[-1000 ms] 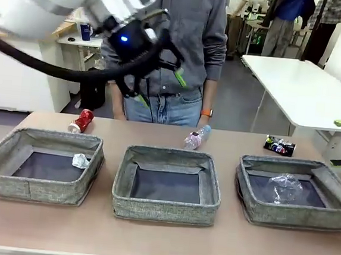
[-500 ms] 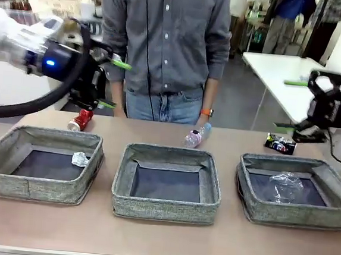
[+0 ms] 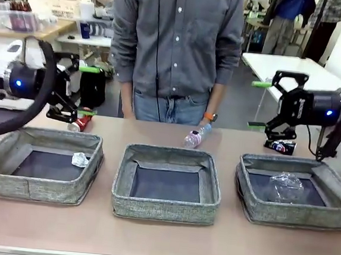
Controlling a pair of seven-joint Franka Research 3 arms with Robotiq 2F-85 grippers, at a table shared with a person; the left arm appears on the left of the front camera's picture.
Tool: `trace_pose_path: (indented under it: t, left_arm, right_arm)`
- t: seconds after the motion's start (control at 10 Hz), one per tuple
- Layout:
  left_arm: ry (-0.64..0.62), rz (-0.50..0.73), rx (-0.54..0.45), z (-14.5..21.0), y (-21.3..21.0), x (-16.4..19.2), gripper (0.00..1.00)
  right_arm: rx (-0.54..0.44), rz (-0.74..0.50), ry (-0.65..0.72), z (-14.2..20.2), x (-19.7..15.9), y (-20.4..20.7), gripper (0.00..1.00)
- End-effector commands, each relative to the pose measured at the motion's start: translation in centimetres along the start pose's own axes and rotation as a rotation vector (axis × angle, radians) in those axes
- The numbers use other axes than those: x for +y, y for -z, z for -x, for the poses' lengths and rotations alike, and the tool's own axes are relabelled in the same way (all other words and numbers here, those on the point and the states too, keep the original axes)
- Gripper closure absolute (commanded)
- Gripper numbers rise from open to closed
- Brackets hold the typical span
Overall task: Sort the waste into the appropriate baskets.
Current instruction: Place the picked waste into the Fabric basket indicated by the person, then pick up the waste item pointed out by the person.
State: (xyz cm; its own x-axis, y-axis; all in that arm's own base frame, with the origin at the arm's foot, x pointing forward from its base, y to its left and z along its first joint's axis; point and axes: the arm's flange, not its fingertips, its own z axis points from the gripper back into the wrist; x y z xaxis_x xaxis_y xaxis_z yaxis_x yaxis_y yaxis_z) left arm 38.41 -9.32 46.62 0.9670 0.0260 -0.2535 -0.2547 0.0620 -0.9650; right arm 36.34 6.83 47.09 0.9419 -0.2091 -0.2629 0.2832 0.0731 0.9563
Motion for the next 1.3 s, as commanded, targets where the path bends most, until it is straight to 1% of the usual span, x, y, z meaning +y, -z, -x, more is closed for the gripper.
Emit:
trace_pose_path:
  t: [0.0,1.2]
  left_arm:
    - [0.030,-0.044,0.009,-0.02,0.88,-1.36,0.00]
    - [0.030,-0.044,0.009,-0.02,0.88,-1.36,0.00]
  right_arm:
    - [0.029,-0.026,0.013,0.21,0.15,-0.58,0.00]
    - [0.029,-0.026,0.013,0.21,0.15,-0.58,0.00]
